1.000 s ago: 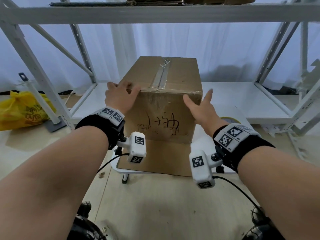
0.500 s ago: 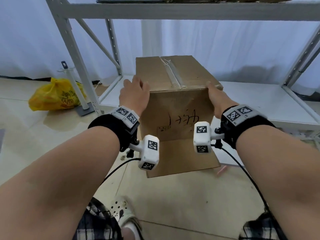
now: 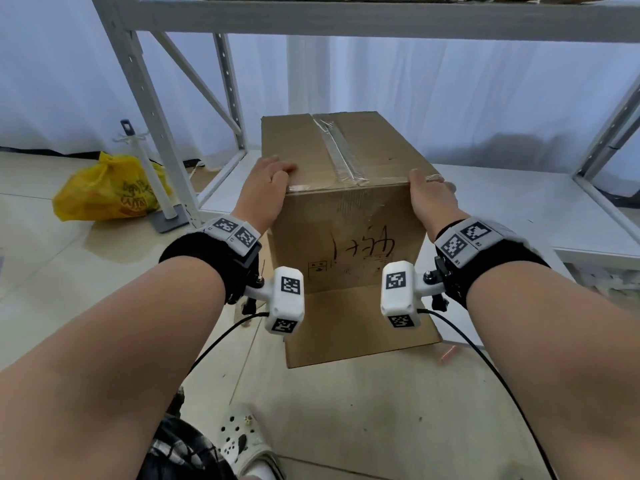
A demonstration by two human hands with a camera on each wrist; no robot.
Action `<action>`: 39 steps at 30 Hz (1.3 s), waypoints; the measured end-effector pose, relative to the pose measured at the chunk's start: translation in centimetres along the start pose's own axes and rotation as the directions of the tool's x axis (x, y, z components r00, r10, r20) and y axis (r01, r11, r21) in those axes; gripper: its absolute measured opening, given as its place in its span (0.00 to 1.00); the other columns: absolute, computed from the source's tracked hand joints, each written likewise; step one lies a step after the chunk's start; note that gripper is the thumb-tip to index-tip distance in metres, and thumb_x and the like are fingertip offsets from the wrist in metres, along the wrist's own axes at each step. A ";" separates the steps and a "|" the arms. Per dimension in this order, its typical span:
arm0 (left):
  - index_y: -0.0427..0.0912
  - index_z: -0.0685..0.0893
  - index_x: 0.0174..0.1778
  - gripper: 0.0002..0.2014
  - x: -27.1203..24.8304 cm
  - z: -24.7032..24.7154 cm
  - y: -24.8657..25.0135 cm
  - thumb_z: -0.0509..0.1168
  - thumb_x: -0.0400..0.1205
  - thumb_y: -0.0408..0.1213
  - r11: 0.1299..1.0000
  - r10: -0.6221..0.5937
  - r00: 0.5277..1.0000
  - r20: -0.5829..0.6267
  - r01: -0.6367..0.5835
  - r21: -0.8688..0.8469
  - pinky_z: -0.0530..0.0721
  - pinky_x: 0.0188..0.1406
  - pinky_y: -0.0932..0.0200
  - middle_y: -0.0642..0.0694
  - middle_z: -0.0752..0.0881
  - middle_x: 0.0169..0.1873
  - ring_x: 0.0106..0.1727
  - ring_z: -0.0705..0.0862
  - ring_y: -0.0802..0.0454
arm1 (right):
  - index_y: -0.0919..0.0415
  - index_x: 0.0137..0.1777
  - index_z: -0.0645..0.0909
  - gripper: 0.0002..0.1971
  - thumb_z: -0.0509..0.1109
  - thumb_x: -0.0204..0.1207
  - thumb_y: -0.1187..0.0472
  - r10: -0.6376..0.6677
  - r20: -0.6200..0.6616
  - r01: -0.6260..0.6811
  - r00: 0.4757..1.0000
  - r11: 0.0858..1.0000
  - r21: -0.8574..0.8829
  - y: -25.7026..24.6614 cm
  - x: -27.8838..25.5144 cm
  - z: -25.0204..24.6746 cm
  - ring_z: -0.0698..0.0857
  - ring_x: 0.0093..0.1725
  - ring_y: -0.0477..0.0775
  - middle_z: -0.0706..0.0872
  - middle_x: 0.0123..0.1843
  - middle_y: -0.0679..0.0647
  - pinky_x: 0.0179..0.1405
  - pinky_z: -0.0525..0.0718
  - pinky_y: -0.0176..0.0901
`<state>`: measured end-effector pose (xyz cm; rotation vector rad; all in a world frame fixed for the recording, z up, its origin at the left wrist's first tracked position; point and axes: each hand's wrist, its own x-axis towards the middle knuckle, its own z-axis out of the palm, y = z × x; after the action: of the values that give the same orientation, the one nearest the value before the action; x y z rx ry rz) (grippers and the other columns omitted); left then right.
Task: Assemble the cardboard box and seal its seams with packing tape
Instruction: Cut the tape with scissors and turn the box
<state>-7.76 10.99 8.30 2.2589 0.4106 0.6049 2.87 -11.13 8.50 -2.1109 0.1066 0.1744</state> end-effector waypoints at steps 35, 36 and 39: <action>0.66 0.66 0.76 0.33 1.1 -4.3 -1.3 0.57 0.74 0.70 0.734 0.123 0.961 0.250 -0.257 0.628 0.35 0.77 0.32 0.50 0.56 0.82 0.84 0.46 0.47 | 0.54 0.69 0.78 0.16 0.54 0.87 0.59 -0.506 0.252 0.514 0.825 0.857 0.040 -2.2 0.8 1.7 0.78 0.51 0.48 0.81 0.55 0.50 0.59 0.76 0.45; 0.66 0.65 0.77 0.32 1.2 -4.2 -1.4 0.56 0.76 0.68 0.704 0.151 0.946 0.287 -0.307 0.641 0.31 0.76 0.32 0.52 0.58 0.82 0.84 0.47 0.49 | 0.57 0.69 0.78 0.17 0.53 0.87 0.60 -0.513 0.238 0.528 0.825 0.849 0.000 -2.4 1.1 1.3 0.78 0.55 0.51 0.81 0.60 0.54 0.57 0.75 0.42; 0.61 0.67 0.77 0.26 1.1 -2.2 -0.6 0.54 0.82 0.62 0.736 0.236 0.932 0.274 -0.356 0.576 0.34 0.79 0.37 0.54 0.67 0.79 0.81 0.61 0.54 | 0.62 0.64 0.81 0.19 0.51 0.87 0.54 -0.504 0.239 0.551 0.830 0.808 -0.208 -3.6 0.6 1.9 0.78 0.61 0.60 0.80 0.62 0.60 0.59 0.71 0.42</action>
<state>-8.06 13.16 9.51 3.0335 0.1555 0.4468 3.81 -7.67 10.46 -2.2960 -0.6476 0.0338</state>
